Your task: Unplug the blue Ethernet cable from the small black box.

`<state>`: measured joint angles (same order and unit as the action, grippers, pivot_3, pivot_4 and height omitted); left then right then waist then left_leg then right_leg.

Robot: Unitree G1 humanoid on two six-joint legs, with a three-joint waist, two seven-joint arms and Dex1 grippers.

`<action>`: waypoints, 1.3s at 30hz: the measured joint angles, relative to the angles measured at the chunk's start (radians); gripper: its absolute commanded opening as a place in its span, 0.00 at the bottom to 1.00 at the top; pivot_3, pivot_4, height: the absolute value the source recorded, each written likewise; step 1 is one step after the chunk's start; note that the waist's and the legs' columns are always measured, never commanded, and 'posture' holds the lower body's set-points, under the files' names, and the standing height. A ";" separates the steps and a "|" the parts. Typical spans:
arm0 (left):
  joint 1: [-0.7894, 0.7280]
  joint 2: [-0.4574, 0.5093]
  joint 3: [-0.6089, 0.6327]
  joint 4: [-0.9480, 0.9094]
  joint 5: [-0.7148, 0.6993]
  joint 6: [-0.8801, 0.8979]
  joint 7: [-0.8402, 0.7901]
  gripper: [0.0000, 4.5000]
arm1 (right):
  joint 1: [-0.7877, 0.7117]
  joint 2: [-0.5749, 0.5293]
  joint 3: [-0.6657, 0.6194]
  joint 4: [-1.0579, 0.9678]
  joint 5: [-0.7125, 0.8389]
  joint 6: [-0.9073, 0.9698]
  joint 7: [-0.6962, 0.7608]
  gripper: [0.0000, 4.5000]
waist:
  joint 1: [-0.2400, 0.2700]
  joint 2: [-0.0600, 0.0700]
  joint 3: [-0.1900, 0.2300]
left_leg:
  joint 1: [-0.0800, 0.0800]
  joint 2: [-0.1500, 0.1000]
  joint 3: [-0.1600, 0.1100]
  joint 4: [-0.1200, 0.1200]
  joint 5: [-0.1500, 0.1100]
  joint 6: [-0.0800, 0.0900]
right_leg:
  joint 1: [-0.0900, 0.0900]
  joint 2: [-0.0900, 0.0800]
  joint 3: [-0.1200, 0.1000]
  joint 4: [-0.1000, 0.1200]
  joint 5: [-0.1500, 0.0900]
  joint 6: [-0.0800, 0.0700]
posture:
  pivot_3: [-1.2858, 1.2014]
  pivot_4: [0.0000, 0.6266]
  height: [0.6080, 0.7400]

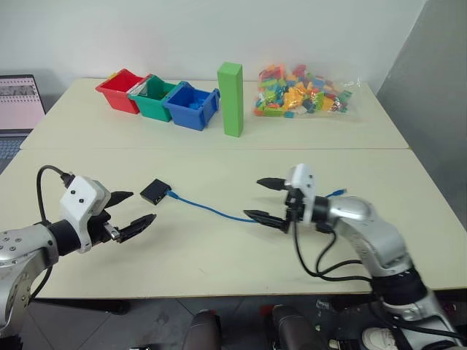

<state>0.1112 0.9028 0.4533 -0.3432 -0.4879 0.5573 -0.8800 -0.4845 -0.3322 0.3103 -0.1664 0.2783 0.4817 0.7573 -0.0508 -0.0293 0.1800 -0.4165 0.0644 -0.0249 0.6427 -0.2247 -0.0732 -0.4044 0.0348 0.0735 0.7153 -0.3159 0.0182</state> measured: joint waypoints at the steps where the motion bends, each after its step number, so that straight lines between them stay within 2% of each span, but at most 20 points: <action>1: -0.006 0.004 -0.005 0.008 0.000 -0.003 -0.014 0.94 | -0.025 0.034 0.035 0.047 -0.034 -0.001 -0.023 0.99 | -0.002 0.000 0.000 | 0.000 0.000 0.000 0.000 0.000 0.000 | 0.000 0.000 0.000 0.000 0.000 0.000 | 0.52 0.24 1.00; 6: -0.015 0.019 -0.008 0.054 0.000 -0.033 -0.077 0.94 | -0.126 0.211 0.169 0.268 -0.149 -0.009 -0.083 0.99 | -0.004 0.000 0.000 | -0.001 0.000 0.000 0.000 0.000 0.000 | -0.001 0.000 0.000 0.000 0.000 0.000 | 0.52 0.24 1.00; 9: -0.020 0.023 -0.012 0.066 0.003 -0.045 -0.095 0.94 | -0.183 0.292 0.189 0.418 -0.199 -0.026 -0.120 0.99 | -0.003 0.000 0.000 | -0.001 0.000 0.000 0.000 0.000 0.000 | 0.000 0.000 -0.001 0.000 0.000 0.000 | 0.52 0.24 1.00; 13: -0.020 0.025 -0.019 0.066 0.008 -0.058 -0.105 0.94 | -0.232 0.325 0.182 0.547 -0.227 -0.039 -0.147 0.83 | -0.002 0.000 0.000 | -0.001 -0.001 0.000 0.000 0.000 0.000 | 0.000 -0.001 -0.001 0.000 0.003 -0.005 | 0.52 0.24 1.00; 20: -0.023 0.025 -0.023 0.066 0.022 -0.067 -0.114 0.94 | -0.252 0.305 0.179 0.567 -0.261 -0.047 -0.120 0.45 | -0.003 0.000 0.000 | 0.000 0.000 0.000 0.000 0.000 0.000 | 0.000 0.000 -0.001 0.000 0.003 -0.005 | 0.52 0.24 1.00; 29: -0.081 0.023 -0.100 0.087 0.039 -0.090 -0.118 0.94 | -0.243 0.237 0.183 0.500 -0.296 -0.030 -0.079 0.01 | 0.003 0.000 0.000 | -0.001 -0.001 0.000 0.000 0.000 0.000 | 0.000 -0.001 -0.001 0.000 0.003 -0.005 | 0.52 0.24 1.00; 33: -0.105 0.021 -0.141 0.108 0.041 -0.104 -0.131 0.94 | -0.192 0.136 0.162 0.396 -0.297 -0.009 -0.058 0.01 | 0.010 -0.001 0.000 | -0.001 -0.001 0.000 0.000 0.000 0.000 | 0.000 -0.001 -0.001 0.000 0.003 -0.005 | 0.52 0.24 1.00; 39: -0.143 0.011 -0.192 0.125 0.043 -0.110 -0.138 0.94 | -0.032 -0.109 0.069 0.130 -0.274 0.081 0.015 0.01 | 0.023 0.000 0.000 | -0.001 -0.002 0.000 0.000 0.000 0.000 | 0.000 -0.001 -0.001 -0.001 0.001 -0.002 | 0.52 0.24 1.00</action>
<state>-0.0318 0.9135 0.2617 -0.2183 -0.4448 0.4470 -1.0184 -0.5163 -0.4413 0.3790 -0.0362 0.0038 0.5629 0.7722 -0.0276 -0.0297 0.1798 -0.4179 0.0627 -0.0249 0.6428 -0.2248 -0.0731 -0.4043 0.0336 0.0726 0.7147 -0.3149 0.0164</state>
